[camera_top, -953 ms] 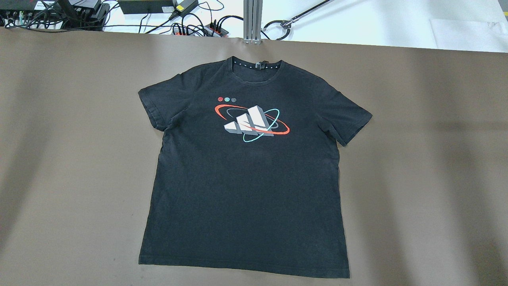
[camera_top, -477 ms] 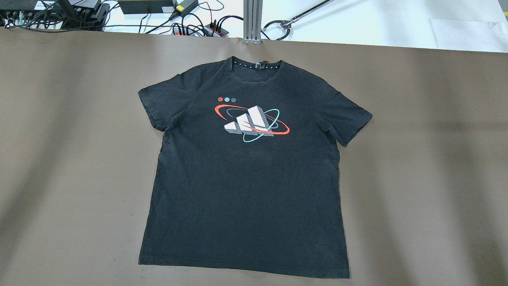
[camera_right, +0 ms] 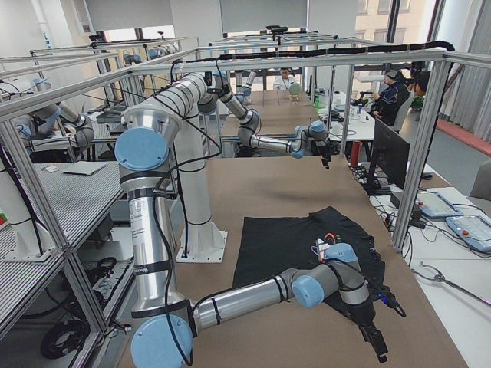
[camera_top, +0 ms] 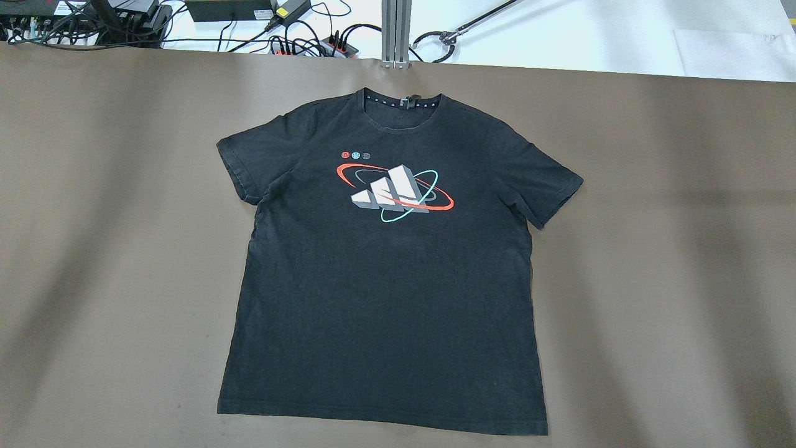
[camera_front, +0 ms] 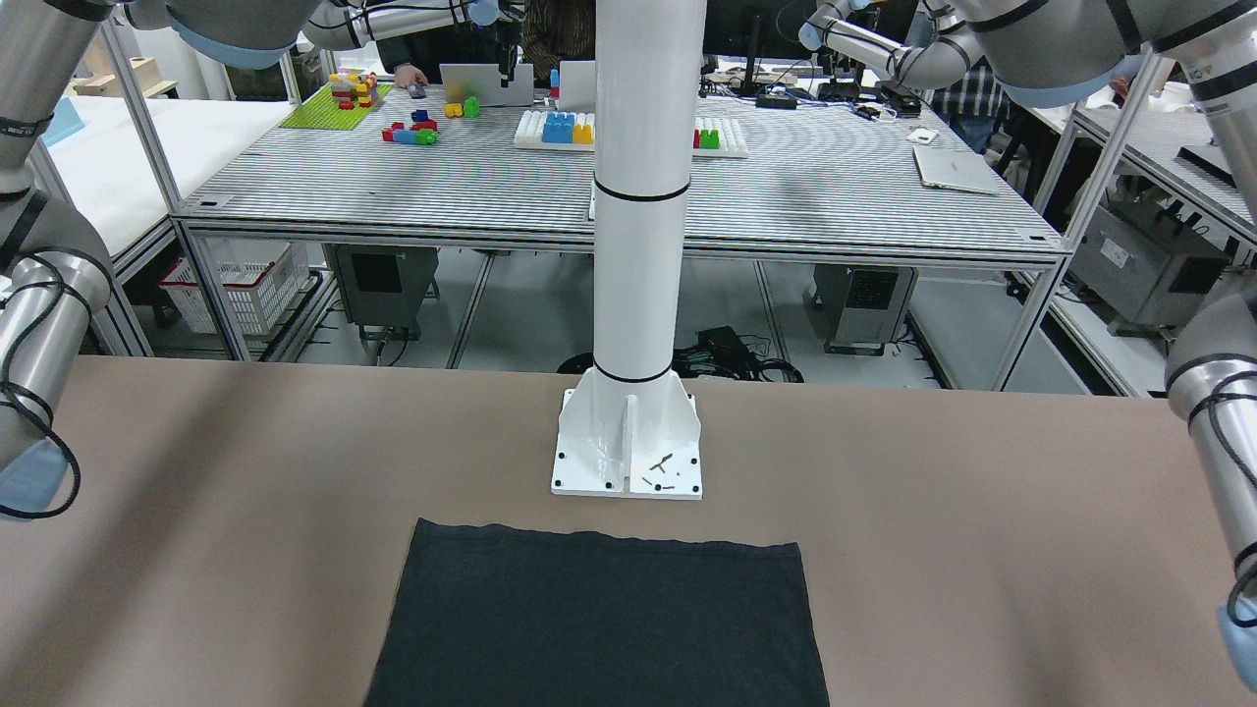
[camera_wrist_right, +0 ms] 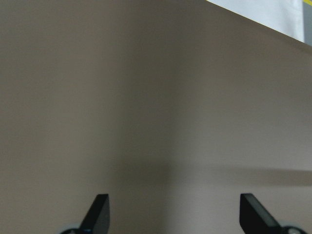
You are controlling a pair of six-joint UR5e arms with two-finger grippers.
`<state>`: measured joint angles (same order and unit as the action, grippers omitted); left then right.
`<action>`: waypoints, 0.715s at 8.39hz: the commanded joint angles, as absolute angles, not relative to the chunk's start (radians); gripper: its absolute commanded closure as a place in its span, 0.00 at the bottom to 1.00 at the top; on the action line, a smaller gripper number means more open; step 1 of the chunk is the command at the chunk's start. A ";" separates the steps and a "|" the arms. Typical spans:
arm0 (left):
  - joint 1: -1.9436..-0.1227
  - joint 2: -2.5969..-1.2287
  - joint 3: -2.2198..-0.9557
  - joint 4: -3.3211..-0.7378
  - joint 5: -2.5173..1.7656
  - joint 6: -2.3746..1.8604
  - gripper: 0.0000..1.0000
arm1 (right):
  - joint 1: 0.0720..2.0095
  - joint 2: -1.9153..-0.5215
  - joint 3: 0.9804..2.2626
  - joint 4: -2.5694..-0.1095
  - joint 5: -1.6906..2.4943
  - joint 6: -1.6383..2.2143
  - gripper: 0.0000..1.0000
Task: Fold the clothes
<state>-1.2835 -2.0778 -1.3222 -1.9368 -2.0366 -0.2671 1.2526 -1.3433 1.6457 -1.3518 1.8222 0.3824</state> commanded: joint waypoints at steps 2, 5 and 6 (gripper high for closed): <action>-1.175 -2.186 -1.128 -2.136 -2.094 -0.457 0.06 | 1.062 -1.188 1.450 -1.174 1.841 0.708 0.07; -1.076 -2.281 -1.005 -2.236 -2.092 -0.628 0.06 | 1.031 -1.137 1.368 -1.123 1.841 0.747 0.07; -1.048 -2.296 -0.956 -2.293 -2.091 -0.656 0.06 | 1.029 -1.137 1.368 -1.123 1.841 0.747 0.07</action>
